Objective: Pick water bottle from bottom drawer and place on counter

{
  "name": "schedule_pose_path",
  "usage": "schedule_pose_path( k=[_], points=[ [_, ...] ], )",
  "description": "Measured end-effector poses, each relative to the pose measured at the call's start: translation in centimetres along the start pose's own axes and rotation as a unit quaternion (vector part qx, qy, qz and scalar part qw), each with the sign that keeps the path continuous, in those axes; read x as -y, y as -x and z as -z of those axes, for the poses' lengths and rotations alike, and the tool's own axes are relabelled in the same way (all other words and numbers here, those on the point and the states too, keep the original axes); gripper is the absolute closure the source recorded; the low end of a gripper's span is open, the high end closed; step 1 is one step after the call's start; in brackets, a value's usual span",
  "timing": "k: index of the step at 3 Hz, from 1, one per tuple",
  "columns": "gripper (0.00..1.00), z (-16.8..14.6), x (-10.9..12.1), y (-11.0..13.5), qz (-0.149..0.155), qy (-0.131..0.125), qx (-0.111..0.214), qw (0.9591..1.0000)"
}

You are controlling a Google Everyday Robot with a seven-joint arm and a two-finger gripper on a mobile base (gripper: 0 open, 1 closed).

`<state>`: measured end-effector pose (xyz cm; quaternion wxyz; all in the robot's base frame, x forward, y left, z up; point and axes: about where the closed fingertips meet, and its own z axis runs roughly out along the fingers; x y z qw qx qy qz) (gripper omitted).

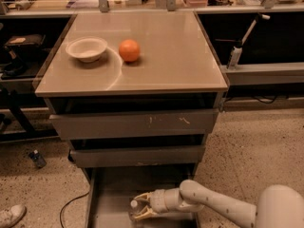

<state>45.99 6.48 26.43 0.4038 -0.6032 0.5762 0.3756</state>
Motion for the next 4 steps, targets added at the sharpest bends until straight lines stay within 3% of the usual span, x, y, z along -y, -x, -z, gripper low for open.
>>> schedule_pose_path(
  k=[2,3,4],
  points=[
    [1.0,4.9,-3.5,4.8,0.006,-0.057,0.002,0.9983],
    [1.0,9.2,-3.5,8.3,0.016,-0.087,-0.008,0.9961],
    [1.0,9.2,-3.5,8.3,0.016,-0.087,-0.008,0.9961]
  ],
)
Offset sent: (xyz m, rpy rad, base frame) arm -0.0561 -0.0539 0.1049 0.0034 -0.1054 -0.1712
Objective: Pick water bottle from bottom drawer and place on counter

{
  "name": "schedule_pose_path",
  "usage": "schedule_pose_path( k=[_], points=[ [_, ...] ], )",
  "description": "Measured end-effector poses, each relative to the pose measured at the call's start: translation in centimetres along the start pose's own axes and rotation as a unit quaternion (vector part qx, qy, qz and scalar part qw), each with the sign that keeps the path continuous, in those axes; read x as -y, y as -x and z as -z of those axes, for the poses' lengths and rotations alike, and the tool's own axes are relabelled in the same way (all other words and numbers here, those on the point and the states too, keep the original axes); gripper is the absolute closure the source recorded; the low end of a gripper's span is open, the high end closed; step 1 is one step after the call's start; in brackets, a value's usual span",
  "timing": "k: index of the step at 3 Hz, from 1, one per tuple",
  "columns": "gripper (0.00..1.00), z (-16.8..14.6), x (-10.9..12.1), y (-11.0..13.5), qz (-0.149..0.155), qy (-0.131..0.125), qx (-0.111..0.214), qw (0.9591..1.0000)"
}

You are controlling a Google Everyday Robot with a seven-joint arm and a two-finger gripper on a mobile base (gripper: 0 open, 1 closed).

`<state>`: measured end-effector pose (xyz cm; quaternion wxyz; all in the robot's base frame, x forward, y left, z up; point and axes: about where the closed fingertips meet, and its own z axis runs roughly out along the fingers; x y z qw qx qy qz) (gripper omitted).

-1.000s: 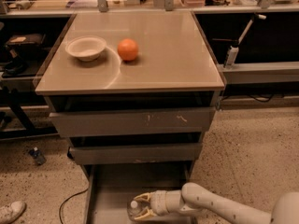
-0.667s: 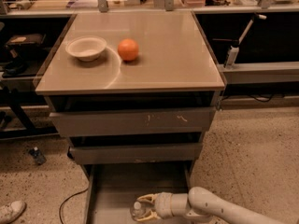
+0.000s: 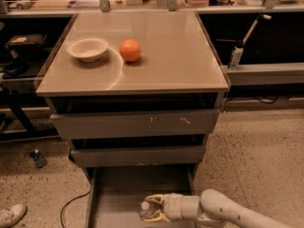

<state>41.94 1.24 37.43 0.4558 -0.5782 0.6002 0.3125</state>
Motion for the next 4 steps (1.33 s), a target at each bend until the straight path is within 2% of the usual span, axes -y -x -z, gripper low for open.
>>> schedule_pose_path(
  k=[1,2,3,4],
  points=[
    [1.0,1.7,0.4,2.5,-0.005,-0.022,0.002,0.9997],
    [1.0,4.9,1.1,6.5,0.009,-0.057,0.006,0.9983],
    [1.0,8.1,2.7,9.9,0.025,-0.083,-0.007,0.9962],
    [1.0,8.1,2.8,9.9,0.025,-0.083,-0.007,0.9962]
  ],
)
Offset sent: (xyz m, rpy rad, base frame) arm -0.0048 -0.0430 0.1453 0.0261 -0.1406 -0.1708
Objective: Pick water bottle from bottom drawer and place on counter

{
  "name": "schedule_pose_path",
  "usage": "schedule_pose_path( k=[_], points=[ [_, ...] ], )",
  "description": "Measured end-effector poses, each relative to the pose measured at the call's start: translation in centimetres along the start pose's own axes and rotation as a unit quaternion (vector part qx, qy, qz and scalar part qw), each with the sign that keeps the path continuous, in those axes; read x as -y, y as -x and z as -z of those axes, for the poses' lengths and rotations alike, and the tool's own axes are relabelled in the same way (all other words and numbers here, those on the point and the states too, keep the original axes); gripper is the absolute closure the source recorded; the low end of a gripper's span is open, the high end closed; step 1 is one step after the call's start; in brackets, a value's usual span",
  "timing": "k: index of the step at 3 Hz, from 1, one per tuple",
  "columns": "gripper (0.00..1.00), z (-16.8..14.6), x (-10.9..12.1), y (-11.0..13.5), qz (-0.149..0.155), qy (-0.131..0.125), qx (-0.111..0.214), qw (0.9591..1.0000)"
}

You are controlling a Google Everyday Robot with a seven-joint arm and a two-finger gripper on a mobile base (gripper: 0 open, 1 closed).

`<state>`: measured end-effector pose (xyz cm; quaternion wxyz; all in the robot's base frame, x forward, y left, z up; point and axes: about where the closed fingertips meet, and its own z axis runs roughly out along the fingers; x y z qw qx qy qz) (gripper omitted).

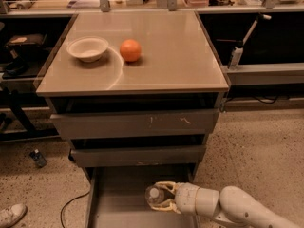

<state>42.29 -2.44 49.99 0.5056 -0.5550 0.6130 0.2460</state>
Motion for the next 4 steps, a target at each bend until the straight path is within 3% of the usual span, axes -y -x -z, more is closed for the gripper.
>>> schedule_pose_path(
  k=[2,3,4],
  points=[
    [1.0,1.8,3.4,1.6,-0.037,0.006,0.012,0.9992],
    [1.0,4.0,5.9,3.6,-0.047,0.036,0.005,0.9982],
    [1.0,4.5,5.9,4.0,-0.052,0.041,0.007,0.9978]
  ],
)
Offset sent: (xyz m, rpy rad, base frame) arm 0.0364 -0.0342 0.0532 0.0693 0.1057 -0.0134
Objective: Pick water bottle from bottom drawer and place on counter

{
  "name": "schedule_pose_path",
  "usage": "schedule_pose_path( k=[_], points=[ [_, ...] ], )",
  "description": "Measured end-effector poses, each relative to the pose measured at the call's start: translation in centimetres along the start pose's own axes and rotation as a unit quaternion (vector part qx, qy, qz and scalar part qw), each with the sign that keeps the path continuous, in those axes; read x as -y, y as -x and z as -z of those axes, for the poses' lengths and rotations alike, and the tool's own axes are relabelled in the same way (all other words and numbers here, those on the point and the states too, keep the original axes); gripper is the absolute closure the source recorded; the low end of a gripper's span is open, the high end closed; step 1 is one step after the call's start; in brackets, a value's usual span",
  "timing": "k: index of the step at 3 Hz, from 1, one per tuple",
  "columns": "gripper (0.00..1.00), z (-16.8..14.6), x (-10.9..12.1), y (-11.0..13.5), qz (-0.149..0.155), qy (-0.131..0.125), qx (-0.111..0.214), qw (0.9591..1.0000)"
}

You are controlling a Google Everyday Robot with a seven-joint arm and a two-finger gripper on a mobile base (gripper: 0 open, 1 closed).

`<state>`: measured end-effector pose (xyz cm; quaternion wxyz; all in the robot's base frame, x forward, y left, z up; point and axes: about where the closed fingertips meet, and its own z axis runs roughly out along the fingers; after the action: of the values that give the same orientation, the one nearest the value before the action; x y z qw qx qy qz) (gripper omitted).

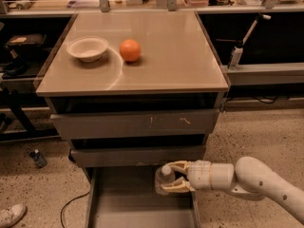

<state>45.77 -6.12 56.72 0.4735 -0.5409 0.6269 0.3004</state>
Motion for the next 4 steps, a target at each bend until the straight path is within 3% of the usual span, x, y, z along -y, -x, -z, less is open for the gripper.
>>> schedule_pose_path(
  k=[3,4],
  points=[
    [1.0,9.3,1.2,9.4,0.051,-0.031,0.005,0.9982],
    [1.0,9.4,1.2,9.6,0.053,-0.03,0.003,0.9981]
  ],
)
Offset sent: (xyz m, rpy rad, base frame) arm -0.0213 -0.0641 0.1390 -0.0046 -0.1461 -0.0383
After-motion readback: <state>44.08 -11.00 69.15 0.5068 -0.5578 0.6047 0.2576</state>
